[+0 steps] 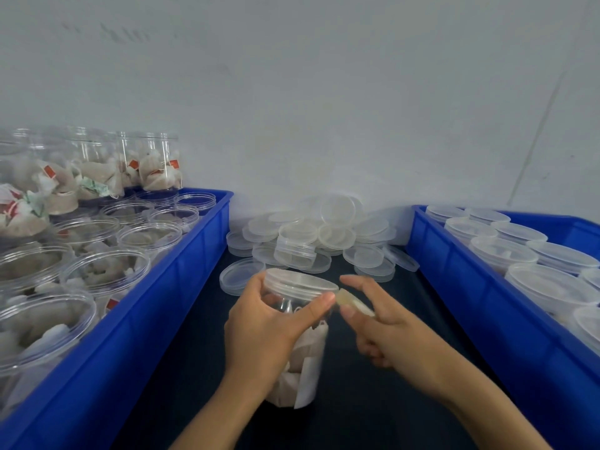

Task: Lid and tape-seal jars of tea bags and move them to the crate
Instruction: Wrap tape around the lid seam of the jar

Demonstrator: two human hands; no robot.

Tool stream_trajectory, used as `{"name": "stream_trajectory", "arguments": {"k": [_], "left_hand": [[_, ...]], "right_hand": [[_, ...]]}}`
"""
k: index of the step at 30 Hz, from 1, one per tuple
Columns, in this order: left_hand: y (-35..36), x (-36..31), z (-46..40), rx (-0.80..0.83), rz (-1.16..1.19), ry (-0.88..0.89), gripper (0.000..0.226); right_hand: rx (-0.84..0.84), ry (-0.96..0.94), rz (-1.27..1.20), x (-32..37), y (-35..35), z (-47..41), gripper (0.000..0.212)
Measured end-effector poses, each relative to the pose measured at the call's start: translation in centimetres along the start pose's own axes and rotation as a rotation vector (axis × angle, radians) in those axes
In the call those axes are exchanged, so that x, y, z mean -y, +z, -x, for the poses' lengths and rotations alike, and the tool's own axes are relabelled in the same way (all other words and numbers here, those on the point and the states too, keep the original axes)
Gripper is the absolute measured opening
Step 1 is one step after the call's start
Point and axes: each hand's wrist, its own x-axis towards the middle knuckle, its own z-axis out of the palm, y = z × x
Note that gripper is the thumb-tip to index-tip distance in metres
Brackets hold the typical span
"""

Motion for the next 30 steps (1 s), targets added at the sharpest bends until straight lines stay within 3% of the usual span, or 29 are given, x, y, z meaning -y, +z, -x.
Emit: {"name": "stream_trajectory", "arguments": {"k": [3, 6, 8, 10, 13, 22, 30], "left_hand": [[-0.5, 0.0, -0.1, 0.036, 0.053, 0.004, 0.073], [-0.8, 0.0, -0.3, 0.112, 0.098, -0.013, 0.073], [-1.0, -0.1, -0.4, 0.163, 0.114, -0.019, 0.074], [-1.0, -0.4, -0.4, 0.19, 0.139, -0.018, 0.071], [-1.0, -0.6, -0.3, 0.205, 0.21, -0.024, 0.063], [-1.8, -0.1, -0.7, 0.414, 0.25, -0.046, 0.044], [-1.5, 0.5, -1.1, 0.545, 0.335, -0.085, 0.092]], "right_hand": [[-0.095, -0.009, 0.161, -0.4, -1.2, -0.2, 0.03], [-0.081, 0.018, 0.305, -0.6, -2.1, 0.2, 0.027], [-0.076, -0.027, 0.479, -0.5, -2.5, 0.6, 0.034], [-0.09, -0.074, 0.6, -0.4, -3.0, 0.8, 0.054], [-0.076, -0.095, 0.588, -0.7, -3.2, 0.5, 0.075], [-0.037, -0.051, 0.537, -1.1, -3.5, -0.1, 0.072], [-0.039, -0.113, 0.473, -0.8, -2.6, -0.1, 0.059]]}}
